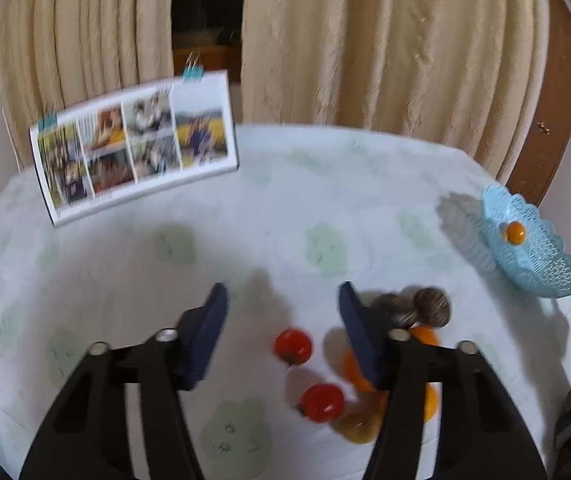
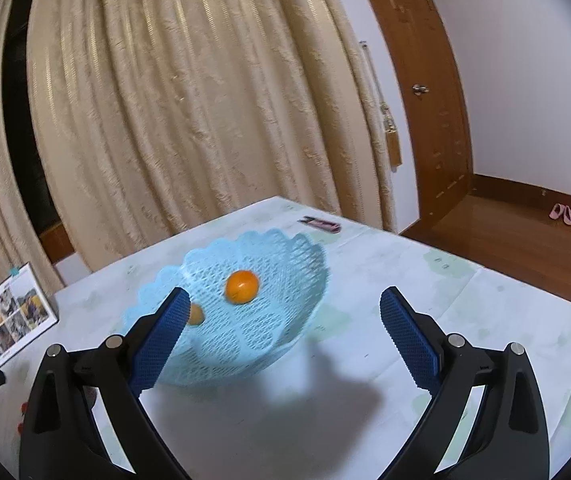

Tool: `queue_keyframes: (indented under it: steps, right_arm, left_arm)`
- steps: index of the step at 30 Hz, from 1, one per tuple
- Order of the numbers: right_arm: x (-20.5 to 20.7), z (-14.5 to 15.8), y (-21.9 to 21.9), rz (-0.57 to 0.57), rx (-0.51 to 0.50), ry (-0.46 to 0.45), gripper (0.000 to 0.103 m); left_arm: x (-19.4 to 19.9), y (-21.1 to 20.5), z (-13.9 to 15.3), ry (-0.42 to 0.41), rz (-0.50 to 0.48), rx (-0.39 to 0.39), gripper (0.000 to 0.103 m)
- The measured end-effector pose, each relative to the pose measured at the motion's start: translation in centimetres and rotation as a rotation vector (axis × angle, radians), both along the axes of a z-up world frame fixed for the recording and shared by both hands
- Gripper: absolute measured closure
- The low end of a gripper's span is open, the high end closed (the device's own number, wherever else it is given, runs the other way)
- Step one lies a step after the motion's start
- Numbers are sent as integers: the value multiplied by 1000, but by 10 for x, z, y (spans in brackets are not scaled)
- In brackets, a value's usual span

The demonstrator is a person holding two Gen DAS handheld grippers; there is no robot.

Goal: Organize fruits
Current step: 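Move the left gripper to a red tomato and grasp it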

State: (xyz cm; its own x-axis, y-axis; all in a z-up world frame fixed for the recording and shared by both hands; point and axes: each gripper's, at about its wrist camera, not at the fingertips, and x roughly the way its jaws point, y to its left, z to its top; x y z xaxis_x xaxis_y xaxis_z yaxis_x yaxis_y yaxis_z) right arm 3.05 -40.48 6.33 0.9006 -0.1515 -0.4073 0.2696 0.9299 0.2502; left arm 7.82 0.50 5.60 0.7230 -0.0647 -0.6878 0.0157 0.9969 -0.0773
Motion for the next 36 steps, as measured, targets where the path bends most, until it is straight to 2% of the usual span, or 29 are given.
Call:
queue_keyframes:
  steps: [3, 6, 13, 19, 20, 24, 29, 34, 36]
  right_arm:
    - [-1, 0, 15, 43, -10, 11, 6]
    - [-1, 0, 36, 112, -21, 26, 6]
    - [5, 1, 84, 299, -22, 72, 6]
    - [9, -3, 122, 436, -35, 113, 6]
    - [12, -3, 126, 453, -33, 122, 6]
    - [16, -10, 140, 520, -6, 171, 6]
    - [26, -14, 153, 585, 14, 236, 8]
    - [49, -26, 169, 615, -40, 323, 34]
    - [57, -33, 173, 640, -36, 359, 38]
  left_arm:
    - [6, 7, -15, 58, 1, -39, 65]
    - [10, 4, -24, 87, -23, -63, 67]
    - [18, -1, -44, 137, -41, -57, 72]
    - [19, -1, -48, 132, -42, -46, 73]
    - [19, -1, -48, 131, -39, -44, 77]
    - [17, 2, -47, 135, -38, -60, 77]
    - [9, 4, -36, 102, -42, -76, 77]
    - [0, 6, -20, 52, -26, -75, 77]
    - [-4, 6, -15, 36, -25, -73, 77]
